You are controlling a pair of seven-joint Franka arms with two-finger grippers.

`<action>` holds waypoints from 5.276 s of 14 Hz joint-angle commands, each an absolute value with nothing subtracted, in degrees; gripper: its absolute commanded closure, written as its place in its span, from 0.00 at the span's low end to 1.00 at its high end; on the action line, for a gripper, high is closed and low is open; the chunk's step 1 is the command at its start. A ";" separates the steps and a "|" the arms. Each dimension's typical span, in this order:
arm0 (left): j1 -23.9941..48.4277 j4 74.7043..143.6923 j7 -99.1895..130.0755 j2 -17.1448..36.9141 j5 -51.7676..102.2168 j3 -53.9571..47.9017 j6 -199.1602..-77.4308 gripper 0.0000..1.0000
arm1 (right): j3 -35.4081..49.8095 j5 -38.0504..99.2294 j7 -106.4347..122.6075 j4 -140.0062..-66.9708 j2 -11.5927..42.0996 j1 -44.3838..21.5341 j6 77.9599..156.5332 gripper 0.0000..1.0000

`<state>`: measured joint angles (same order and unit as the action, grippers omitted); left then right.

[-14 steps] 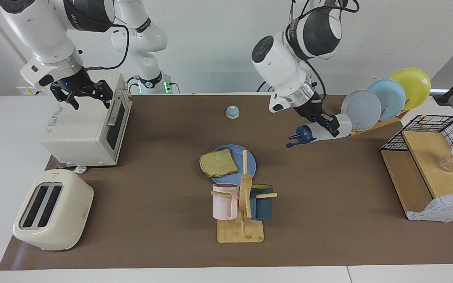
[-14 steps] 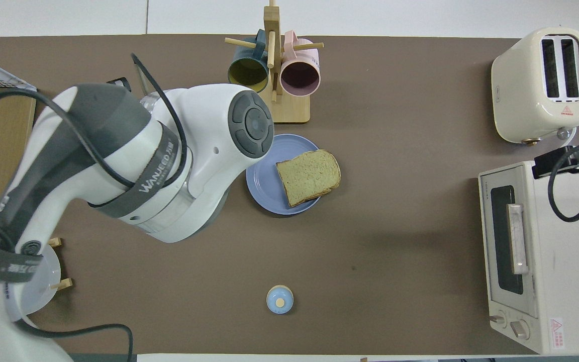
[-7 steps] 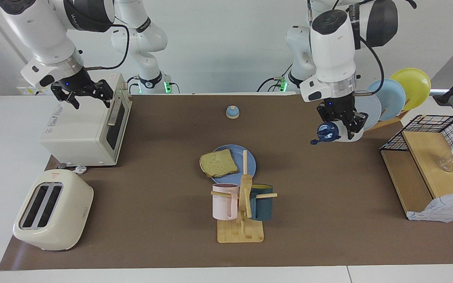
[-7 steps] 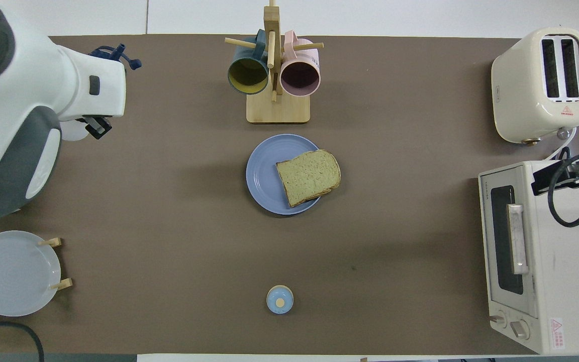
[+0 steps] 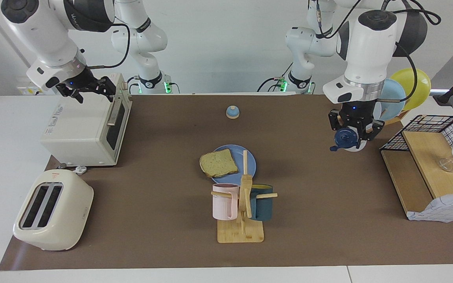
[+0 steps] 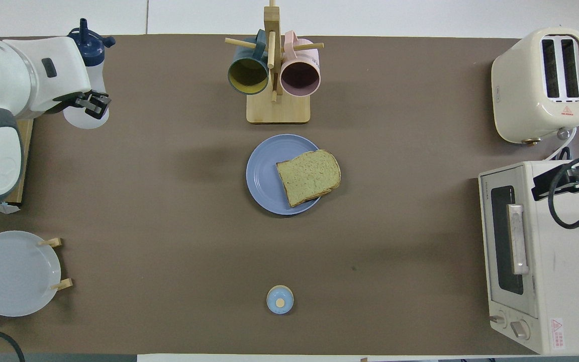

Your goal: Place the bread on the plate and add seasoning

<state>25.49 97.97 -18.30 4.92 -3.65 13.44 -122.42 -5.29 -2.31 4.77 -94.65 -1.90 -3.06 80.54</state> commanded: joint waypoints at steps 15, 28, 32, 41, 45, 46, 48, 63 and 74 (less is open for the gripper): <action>24.70 128.84 7.03 3.42 3.87 12.66 -180.24 1.00 | -5.36 -2.37 5.80 -95.19 -2.72 -2.81 79.98 0.00; 26.89 133.07 6.86 16.96 3.78 12.74 -200.74 1.00 | -4.83 -2.11 5.63 -95.36 -2.46 -3.34 87.36 0.00; 27.07 132.37 6.59 20.12 3.43 12.74 -200.83 1.00 | -4.83 -2.11 5.63 -95.36 -2.46 -3.17 87.36 0.00; 27.07 132.10 6.42 22.15 2.03 12.74 -200.83 1.00 | -4.83 -2.11 5.71 -95.36 -2.46 -2.73 87.36 0.00; 26.81 132.10 6.50 22.06 2.11 12.74 -200.83 0.00 | -4.83 -2.11 5.63 -95.36 -2.46 -2.81 87.36 0.00; 26.72 132.10 6.50 22.06 2.11 12.74 -200.83 0.00 | -4.83 -2.11 5.71 -95.36 -2.46 -2.81 87.36 0.00; 26.46 131.66 6.68 22.06 2.11 12.74 -200.74 0.00 | -4.83 -2.11 5.71 -95.36 -2.37 -2.81 87.36 0.00; 27.25 143.77 6.24 10.74 2.11 12.74 -200.74 0.00 | -4.83 -2.11 5.71 -95.36 -2.46 -2.81 87.36 0.00; 36.73 149.33 8.34 3.52 2.11 12.57 -197.06 0.00 | -4.92 -2.11 5.71 -95.36 -2.46 -2.81 87.36 0.00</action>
